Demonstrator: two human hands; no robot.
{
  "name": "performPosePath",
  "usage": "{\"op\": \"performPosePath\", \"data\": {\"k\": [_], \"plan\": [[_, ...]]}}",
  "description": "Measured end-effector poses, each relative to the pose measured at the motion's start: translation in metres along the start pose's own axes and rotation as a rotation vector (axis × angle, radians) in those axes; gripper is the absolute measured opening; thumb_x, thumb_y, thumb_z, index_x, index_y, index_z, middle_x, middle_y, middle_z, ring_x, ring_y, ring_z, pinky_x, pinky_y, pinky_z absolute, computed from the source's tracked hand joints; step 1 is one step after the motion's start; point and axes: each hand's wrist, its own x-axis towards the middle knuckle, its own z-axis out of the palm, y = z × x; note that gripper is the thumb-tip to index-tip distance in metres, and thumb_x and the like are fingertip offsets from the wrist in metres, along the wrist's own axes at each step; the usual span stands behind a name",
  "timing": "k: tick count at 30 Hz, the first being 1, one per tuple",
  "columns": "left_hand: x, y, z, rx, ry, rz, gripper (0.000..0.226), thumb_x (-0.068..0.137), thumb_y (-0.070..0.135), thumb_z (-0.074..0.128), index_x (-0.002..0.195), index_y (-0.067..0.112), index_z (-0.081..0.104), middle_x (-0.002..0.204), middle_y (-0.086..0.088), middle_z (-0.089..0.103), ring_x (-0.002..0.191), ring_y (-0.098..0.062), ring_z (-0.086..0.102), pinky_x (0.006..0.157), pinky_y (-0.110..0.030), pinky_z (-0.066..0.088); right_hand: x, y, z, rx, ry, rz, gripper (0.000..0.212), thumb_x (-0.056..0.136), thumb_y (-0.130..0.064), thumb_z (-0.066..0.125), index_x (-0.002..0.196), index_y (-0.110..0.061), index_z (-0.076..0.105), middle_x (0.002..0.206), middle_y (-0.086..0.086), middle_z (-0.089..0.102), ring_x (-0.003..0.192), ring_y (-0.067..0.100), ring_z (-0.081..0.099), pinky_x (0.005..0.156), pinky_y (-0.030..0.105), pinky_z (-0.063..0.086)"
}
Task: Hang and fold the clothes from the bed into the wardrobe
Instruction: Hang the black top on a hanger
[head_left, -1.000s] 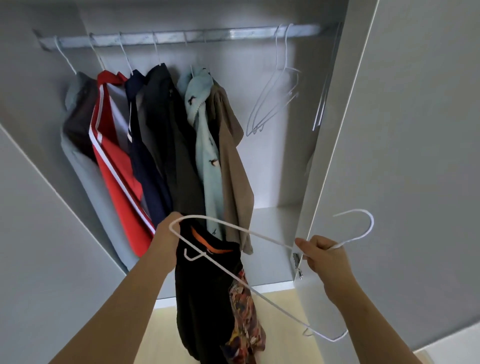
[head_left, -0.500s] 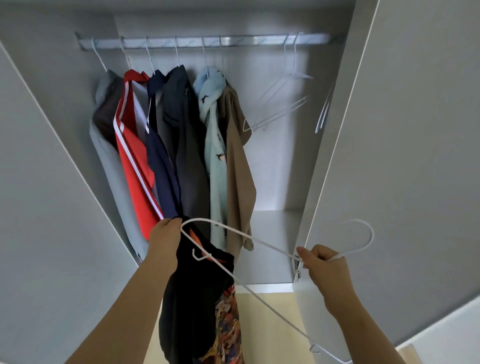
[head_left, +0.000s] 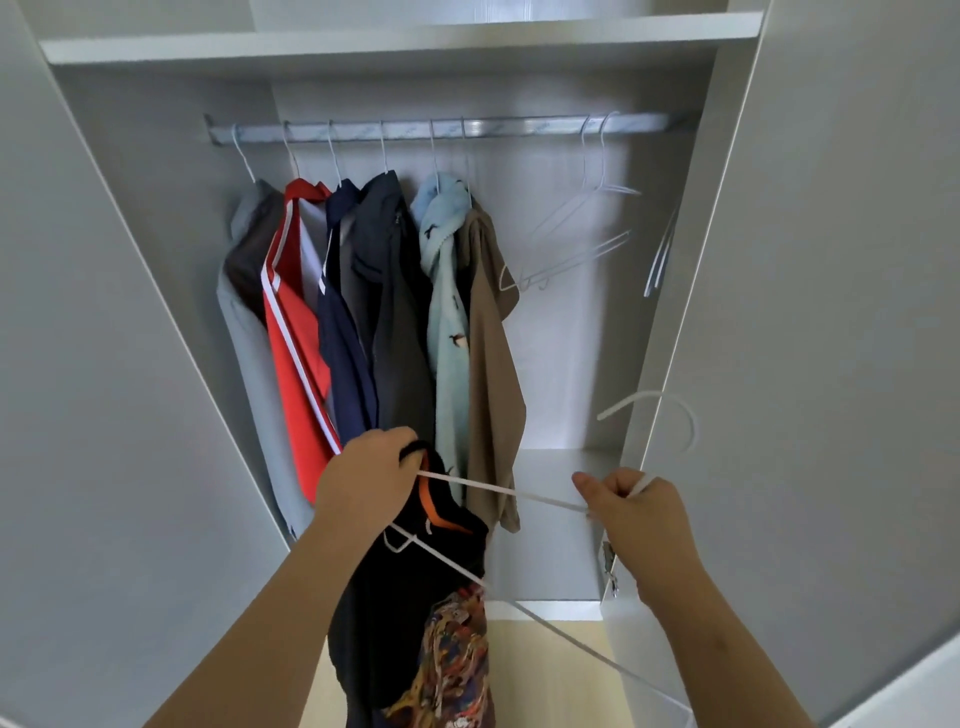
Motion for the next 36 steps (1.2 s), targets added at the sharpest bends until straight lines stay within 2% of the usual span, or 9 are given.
{"op": "performPosePath", "data": {"k": [6,11,17,21,23,26,29,32,36], "plan": [[0.001,-0.025,0.003,-0.104,0.134,-0.177,0.024,0.096,0.023,0.044,0.110,0.020,0.064,0.097,-0.008,0.064,0.089,-0.025,0.057,0.073,-0.034,0.047,0.007,-0.021,-0.009,-0.135,0.141,-0.136,0.050,0.088,-0.023,0.061,0.049,-0.014,0.031,0.031,-0.008,0.033,0.033,0.007,0.031,0.039,0.012,0.031],[0.006,-0.020,0.003,-0.299,0.155,-0.175,0.022,0.094,0.017,0.049,0.107,0.015,0.066,0.100,-0.005,0.067,0.081,-0.014,0.051,0.066,-0.018,0.032,0.003,-0.028,0.001,-0.224,0.152,-0.203,0.050,0.088,-0.027,0.060,0.050,-0.015,0.030,0.033,-0.008,0.035,0.038,0.008,0.029,0.043,0.017,0.024],[-0.005,0.017,0.006,-0.283,-0.027,0.097,0.018,0.090,0.016,0.056,0.102,0.018,0.069,0.104,0.001,0.068,0.101,-0.017,0.059,0.086,-0.022,0.039,0.000,-0.035,0.027,-0.171,0.100,-0.143,0.049,0.089,-0.029,0.057,0.047,-0.018,0.035,0.036,-0.009,0.043,0.041,0.007,0.038,0.048,0.022,0.028],[-0.026,0.052,0.009,-0.846,-0.296,0.027,0.020,0.089,0.007,0.055,0.081,0.020,0.069,0.075,0.014,0.067,0.077,-0.003,0.061,0.074,-0.015,0.046,-0.009,-0.030,0.056,0.016,0.074,-0.025,0.040,0.092,-0.030,0.053,0.054,-0.018,0.047,0.052,-0.005,0.052,0.058,0.015,0.052,0.057,0.028,0.039],[-0.031,0.056,0.009,-0.991,-0.360,-0.002,0.023,0.090,0.005,0.054,0.081,0.022,0.068,0.074,0.015,0.067,0.075,0.002,0.061,0.072,-0.011,0.046,-0.010,-0.027,0.058,0.097,0.093,-0.018,0.038,0.093,-0.027,0.052,0.057,-0.017,0.049,0.053,-0.005,0.053,0.058,0.014,0.053,0.057,0.026,0.040],[-0.034,0.048,0.000,-0.718,-0.323,0.288,0.020,0.089,0.012,0.057,0.097,0.028,0.067,0.088,0.018,0.067,0.088,0.003,0.061,0.080,-0.012,0.045,-0.010,-0.025,0.055,0.145,0.131,-0.067,0.041,0.095,-0.025,0.049,0.056,-0.013,0.043,0.042,-0.009,0.045,0.045,0.003,0.043,0.049,0.014,0.037],[-0.027,0.033,-0.006,-0.007,0.076,0.661,0.030,0.084,0.041,0.051,0.106,0.031,0.068,0.096,0.004,0.062,0.095,-0.015,0.057,0.085,-0.030,0.042,-0.009,-0.027,0.052,0.252,0.157,-0.076,0.044,0.095,-0.023,0.049,0.054,-0.015,0.037,0.038,-0.010,0.039,0.039,0.002,0.036,0.043,0.012,0.033],[-0.018,0.027,-0.013,0.176,0.197,0.691,0.041,0.084,0.053,0.041,0.105,0.031,0.069,0.101,0.000,0.064,0.101,-0.022,0.060,0.096,-0.042,0.043,-0.011,-0.032,0.048,0.364,0.124,-0.065,0.040,0.094,-0.025,0.050,0.056,-0.016,0.041,0.038,-0.010,0.040,0.037,0.001,0.039,0.038,0.011,0.035],[-0.007,0.025,-0.012,0.125,0.245,0.746,0.036,0.086,0.042,0.044,0.082,0.022,0.073,0.061,0.004,0.058,0.056,-0.015,0.058,0.056,-0.027,0.047,-0.012,-0.038,0.046,0.277,0.042,-0.170,0.033,0.090,-0.026,0.056,0.059,-0.020,0.046,0.040,-0.008,0.044,0.039,0.003,0.041,0.046,0.019,0.037]]}}
